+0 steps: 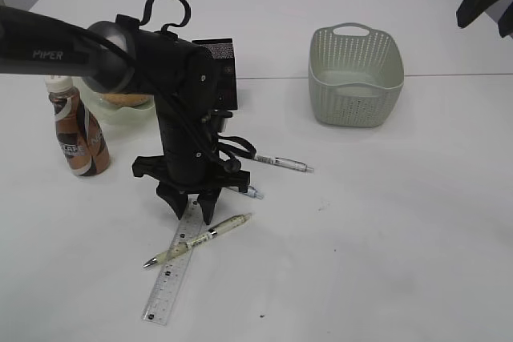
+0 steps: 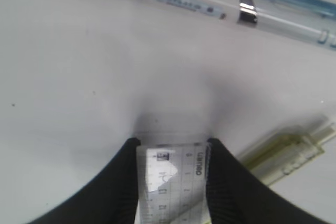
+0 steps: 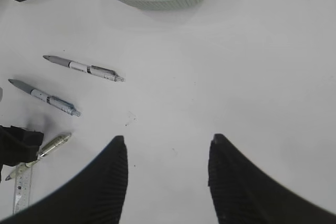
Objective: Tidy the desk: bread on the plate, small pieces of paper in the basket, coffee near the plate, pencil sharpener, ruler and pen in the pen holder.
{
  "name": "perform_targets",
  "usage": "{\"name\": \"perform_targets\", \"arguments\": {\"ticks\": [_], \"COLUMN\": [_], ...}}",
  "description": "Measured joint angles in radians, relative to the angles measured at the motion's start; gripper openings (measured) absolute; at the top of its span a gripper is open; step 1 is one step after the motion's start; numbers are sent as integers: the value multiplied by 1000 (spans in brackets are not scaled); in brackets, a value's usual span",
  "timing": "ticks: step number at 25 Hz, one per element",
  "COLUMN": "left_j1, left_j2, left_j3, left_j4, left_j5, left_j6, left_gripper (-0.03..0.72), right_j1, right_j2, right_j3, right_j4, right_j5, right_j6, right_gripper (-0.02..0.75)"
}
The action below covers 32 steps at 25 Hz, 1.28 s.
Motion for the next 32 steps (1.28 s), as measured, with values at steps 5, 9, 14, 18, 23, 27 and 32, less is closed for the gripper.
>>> {"name": "perform_targets", "arguments": {"ticks": [5, 9, 14, 18, 23, 27, 32], "left_j1": [0, 0, 0, 0, 0, 0, 0], "left_j2": [0, 0, 0, 0, 0, 0, 0], "left_j3": [-5, -39, -60, -63, -110, -131, -131], "left_j4": [0, 2, 2, 4, 8, 11, 28], "left_j5": [34, 59, 78, 95, 116, 139, 181], "left_j6": [0, 0, 0, 0, 0, 0, 10], "left_gripper": [279, 279, 279, 279, 279, 278, 278], "right_j1": [0, 0, 0, 0, 0, 0, 0], "right_j2": [0, 0, 0, 0, 0, 0, 0], "right_j3": [0, 0, 0, 0, 0, 0, 0], "right_j4": [0, 0, 0, 0, 0, 0, 0], "right_j5": [0, 0, 0, 0, 0, 0, 0], "right_j6": [0, 0, 0, 0, 0, 0, 0], "right_gripper": [371, 371, 371, 371, 371, 371, 371]}}
